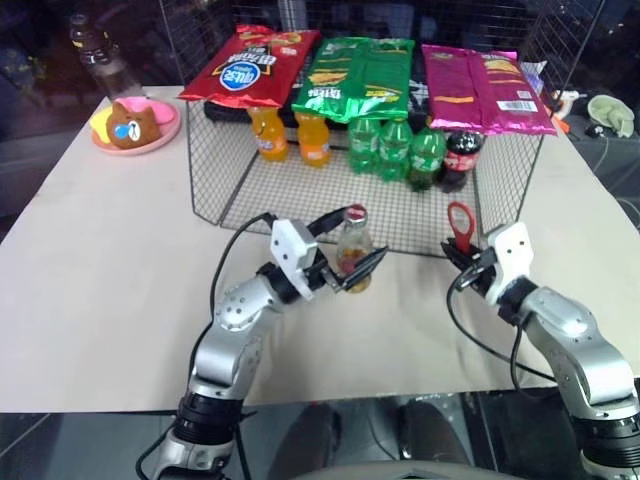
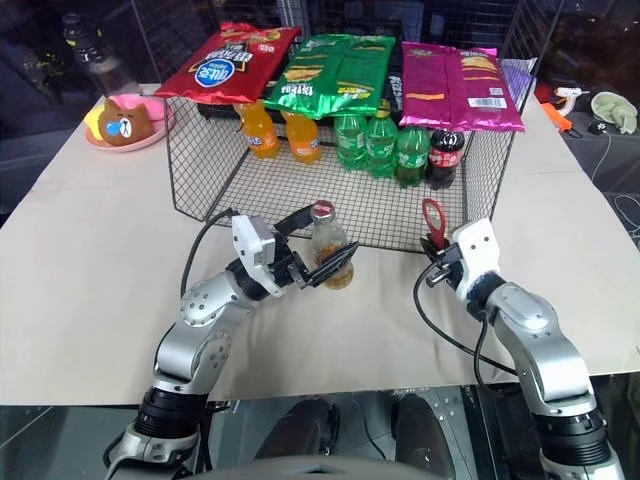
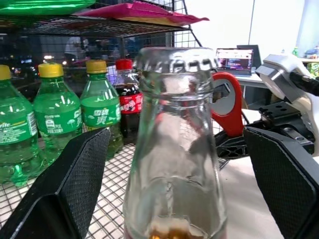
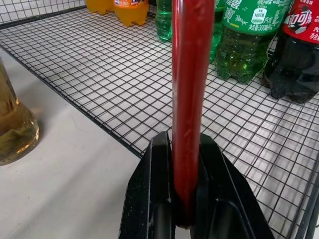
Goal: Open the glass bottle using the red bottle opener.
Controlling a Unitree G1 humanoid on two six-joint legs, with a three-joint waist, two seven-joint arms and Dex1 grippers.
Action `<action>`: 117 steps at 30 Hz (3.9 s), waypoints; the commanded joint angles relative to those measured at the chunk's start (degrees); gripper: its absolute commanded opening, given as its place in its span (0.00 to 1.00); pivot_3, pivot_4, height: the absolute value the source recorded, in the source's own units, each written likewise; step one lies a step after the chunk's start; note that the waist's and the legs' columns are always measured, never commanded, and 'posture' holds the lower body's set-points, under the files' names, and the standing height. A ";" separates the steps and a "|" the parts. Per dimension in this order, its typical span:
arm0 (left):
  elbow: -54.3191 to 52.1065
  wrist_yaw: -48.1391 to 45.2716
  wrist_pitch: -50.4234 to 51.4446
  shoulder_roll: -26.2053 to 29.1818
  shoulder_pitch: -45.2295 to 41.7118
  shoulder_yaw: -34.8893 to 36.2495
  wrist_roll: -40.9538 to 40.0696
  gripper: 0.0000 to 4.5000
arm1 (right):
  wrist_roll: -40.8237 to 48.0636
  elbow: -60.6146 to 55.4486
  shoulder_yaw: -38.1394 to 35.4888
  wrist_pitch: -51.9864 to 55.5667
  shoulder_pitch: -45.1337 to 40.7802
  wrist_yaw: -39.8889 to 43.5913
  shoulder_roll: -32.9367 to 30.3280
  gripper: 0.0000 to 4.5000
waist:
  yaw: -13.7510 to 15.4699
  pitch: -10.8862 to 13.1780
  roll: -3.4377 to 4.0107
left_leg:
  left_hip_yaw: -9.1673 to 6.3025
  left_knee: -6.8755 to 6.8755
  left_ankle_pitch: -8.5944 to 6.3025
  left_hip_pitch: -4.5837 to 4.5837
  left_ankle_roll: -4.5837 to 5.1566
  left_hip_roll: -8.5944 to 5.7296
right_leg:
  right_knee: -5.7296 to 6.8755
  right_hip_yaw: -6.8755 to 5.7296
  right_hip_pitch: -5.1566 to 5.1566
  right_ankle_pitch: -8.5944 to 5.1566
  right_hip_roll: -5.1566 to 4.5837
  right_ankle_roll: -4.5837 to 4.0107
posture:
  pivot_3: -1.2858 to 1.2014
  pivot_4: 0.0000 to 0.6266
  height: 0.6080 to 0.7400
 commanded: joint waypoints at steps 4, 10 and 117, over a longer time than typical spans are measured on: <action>-1.69 0.86 0.18 -0.82 -0.63 1.29 -2.43 0.98 | -0.68 -0.29 -0.39 -1.66 -1.36 0.84 0.63 0.00 | 0.02 0.00 0.00 | -0.01 0.00 0.00 0.00 0.00 0.00 | 0.00 -0.01 0.00 0.00 0.00 0.00 | 0.52 0.24 1.00; -1.27 0.17 -0.54 -1.39 -1.17 0.47 -2.01 0.98 | -1.08 -0.18 -0.46 -1.90 -1.13 1.41 0.66 0.00 | 0.01 0.00 0.00 | 0.00 0.00 0.00 0.00 0.00 0.00 | 0.00 0.00 0.00 0.00 0.00 0.00 | 0.52 0.24 1.00; 3.04 1.42 -2.16 -1.84 0.06 -1.39 -0.34 0.27 | -50.03 23.90 7.57 -49.91 -26.40 -20.05 -2.20 0.00 | 0.01 -0.13 0.15 | -0.03 -0.58 0.04 1.04 -0.07 0.05 | -0.58 -0.04 1.04 -0.01 0.04 -0.02 | 0.52 0.24 1.00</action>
